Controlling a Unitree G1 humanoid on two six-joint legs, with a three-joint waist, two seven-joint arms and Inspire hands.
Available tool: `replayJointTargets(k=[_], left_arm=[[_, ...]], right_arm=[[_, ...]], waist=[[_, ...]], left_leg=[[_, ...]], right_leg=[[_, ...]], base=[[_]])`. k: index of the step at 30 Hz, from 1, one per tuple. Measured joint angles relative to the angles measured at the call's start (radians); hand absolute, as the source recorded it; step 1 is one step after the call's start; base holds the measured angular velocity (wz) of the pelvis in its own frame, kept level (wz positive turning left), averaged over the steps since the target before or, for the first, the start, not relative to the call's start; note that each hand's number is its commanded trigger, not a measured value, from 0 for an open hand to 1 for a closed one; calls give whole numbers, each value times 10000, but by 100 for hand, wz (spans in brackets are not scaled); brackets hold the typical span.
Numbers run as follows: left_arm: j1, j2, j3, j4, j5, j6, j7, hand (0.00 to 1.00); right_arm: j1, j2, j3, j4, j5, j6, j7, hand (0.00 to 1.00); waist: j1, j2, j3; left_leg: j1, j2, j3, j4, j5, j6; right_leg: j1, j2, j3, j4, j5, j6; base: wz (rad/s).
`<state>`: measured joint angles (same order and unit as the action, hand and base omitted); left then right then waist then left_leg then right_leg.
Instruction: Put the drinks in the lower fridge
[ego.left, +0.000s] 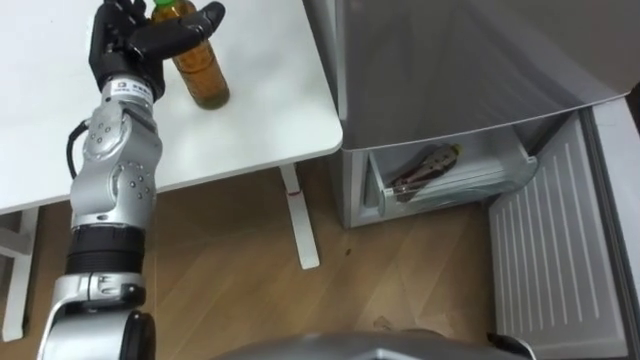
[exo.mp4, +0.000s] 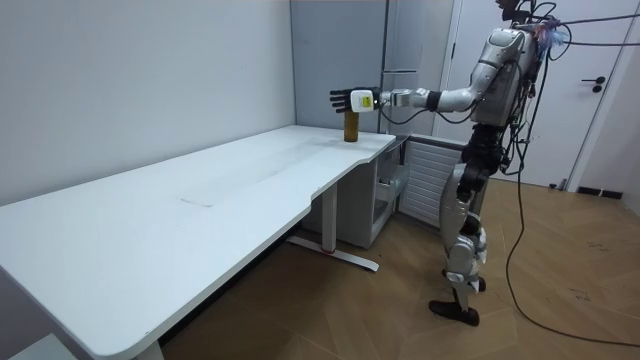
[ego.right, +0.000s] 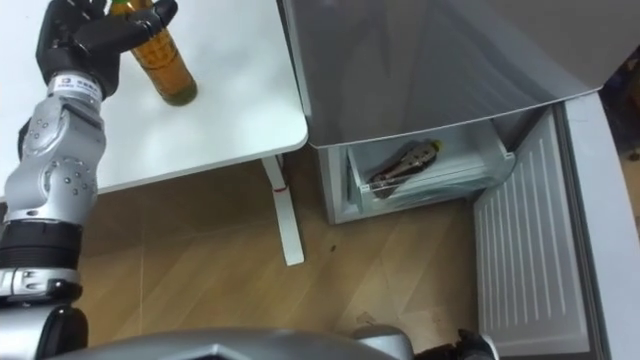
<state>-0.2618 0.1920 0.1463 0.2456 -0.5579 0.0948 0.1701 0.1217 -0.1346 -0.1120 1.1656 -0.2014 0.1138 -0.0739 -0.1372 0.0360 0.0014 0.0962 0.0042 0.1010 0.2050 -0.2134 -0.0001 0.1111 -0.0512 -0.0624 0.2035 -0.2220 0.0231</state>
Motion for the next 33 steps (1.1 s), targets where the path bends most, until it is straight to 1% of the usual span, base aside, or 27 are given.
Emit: replayJointTargets(k=[2,4,5,6,7,8,12,14,27,33], left_arm=[[-80,48,63,233,7,138,7,0],[-131,162,68,354,12,257,14,0],[-164,180,68,396,9,280,14,11],[-255,219,68,520,4,300,13,13],[-302,259,69,549,3,303,11,8],[-323,273,69,552,3,302,6,0],[-552,308,69,792,9,303,-5,0],[-559,308,68,800,9,303,-9,0],[-559,308,68,807,6,303,-36,0],[-559,308,67,808,0,303,-36,0]], right_arm=[[-25,2,5,-69,-8,79,19,0],[-26,2,4,-142,-8,102,54,0],[-23,0,4,-142,-8,107,74,0],[-25,-1,6,-142,-8,115,129,0],[-35,-1,9,-145,-8,110,161,0],[-37,-5,9,-151,-7,109,192,0],[-60,-19,9,-153,-6,91,222,0],[-86,-37,10,-152,-6,91,222,0],[-124,-73,16,-142,2,85,221,0],[-118,-111,16,-130,2,86,214,0]], waist=[[11,0,0],[-6,-4,2],[-4,-4,3],[-3,-2,2],[-4,5,-3],[-4,8,-5],[10,42,6],[6,72,19],[-12,117,19],[-26,175,22]], left_leg=[[-3,-1,21,0,0,1],[-48,0,30,-1,0,1],[-57,0,30,0,0,1],[-73,1,28,3,0,1],[-109,1,28,8,0,1],[-132,1,28,14,0,1],[-155,2,23,13,0,2],[-164,1,23,10,0,2],[-161,4,22,7,0,2],[-143,4,24,7,0,2]], right_leg=[[-17,1,37,11,0,1],[-76,2,46,20,0,1],[-81,2,45,19,0,1],[-84,3,44,14,1,1],[-104,3,44,11,1,1],[-118,3,43,10,1,1],[-128,5,41,10,2,0],[-131,5,41,10,2,0],[-88,6,35,20,7,0],[-124,6,40,17,10,3]], base=[[-5],[0],[0],[0],[0],[0],[0],[0],[0],[0]])
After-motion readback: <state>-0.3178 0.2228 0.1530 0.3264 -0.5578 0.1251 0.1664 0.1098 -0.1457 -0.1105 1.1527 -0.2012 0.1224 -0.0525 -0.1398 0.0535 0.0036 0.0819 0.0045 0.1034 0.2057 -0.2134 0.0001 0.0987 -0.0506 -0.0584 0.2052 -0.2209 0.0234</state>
